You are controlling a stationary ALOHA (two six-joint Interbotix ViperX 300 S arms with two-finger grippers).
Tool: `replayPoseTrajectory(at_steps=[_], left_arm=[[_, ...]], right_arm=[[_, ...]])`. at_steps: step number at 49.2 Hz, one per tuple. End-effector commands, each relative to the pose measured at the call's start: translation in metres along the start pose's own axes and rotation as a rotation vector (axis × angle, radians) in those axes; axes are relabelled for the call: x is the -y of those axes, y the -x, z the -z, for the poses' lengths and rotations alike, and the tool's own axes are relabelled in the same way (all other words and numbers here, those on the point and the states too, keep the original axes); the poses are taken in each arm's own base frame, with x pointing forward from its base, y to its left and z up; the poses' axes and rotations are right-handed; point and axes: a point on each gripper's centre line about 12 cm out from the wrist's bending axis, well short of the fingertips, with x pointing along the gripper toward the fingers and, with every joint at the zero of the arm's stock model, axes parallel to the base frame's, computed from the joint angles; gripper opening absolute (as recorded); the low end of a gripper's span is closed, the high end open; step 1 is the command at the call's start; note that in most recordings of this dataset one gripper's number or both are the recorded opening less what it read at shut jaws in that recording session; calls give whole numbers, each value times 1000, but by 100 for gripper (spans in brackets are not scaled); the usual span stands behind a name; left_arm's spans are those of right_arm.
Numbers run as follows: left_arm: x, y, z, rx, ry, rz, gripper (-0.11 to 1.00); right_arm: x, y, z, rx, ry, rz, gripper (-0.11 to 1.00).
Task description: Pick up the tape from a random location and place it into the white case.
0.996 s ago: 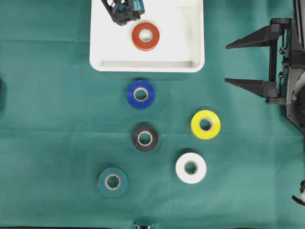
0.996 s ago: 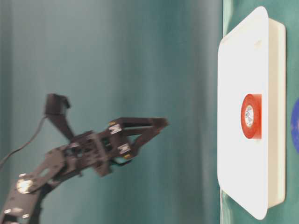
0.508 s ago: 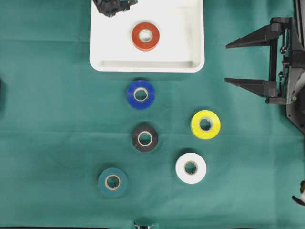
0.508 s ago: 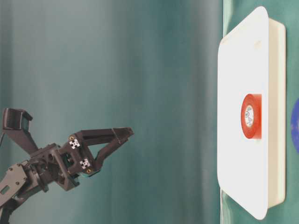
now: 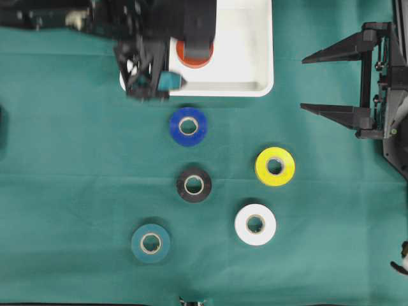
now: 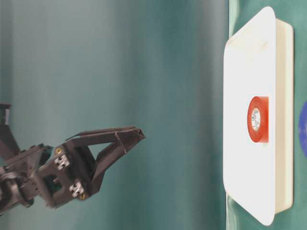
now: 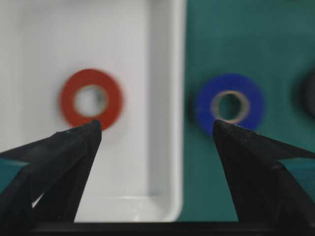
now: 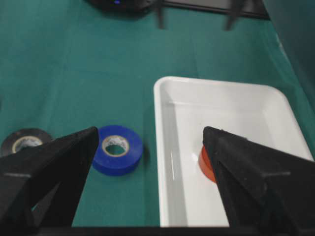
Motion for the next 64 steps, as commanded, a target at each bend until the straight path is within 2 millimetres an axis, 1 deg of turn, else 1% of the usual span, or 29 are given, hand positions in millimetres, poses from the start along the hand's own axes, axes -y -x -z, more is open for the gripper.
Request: replayPoseTrajectory(at_steps=[1,4,14,21,27,33,40,53,57,64], left_arm=[[10,17,-9,52,-21,7,99],[14,17,-9,53,-28,12,99],[14,21,-5,56,-28,11,99],[15,34,0,76,-30,7,99],[16,47,11,107,-28,0,99],[19,60,26,151,-26,-8,99],[23,75,49,225,-25,-23,99],[31,113,90,442,-14,-61,99],[34,118,103,480,-7,-66,99],[38,116,124,488,33,-56,99]], right_arm=[[0,0,-12,29,-2,0,90],[0,0,-12,29,-2,1,90],[0,0,-11,25,-2,1,90],[0,0,-11,14,-2,1,90],[0,2,-13,11,-2,2,90],[0,4,-14,14,-3,2,90],[0,4,-15,17,-2,2,90],[0,5,-15,12,0,0,90],[0,5,-15,11,0,2,90],[0,5,-14,8,2,0,90]])
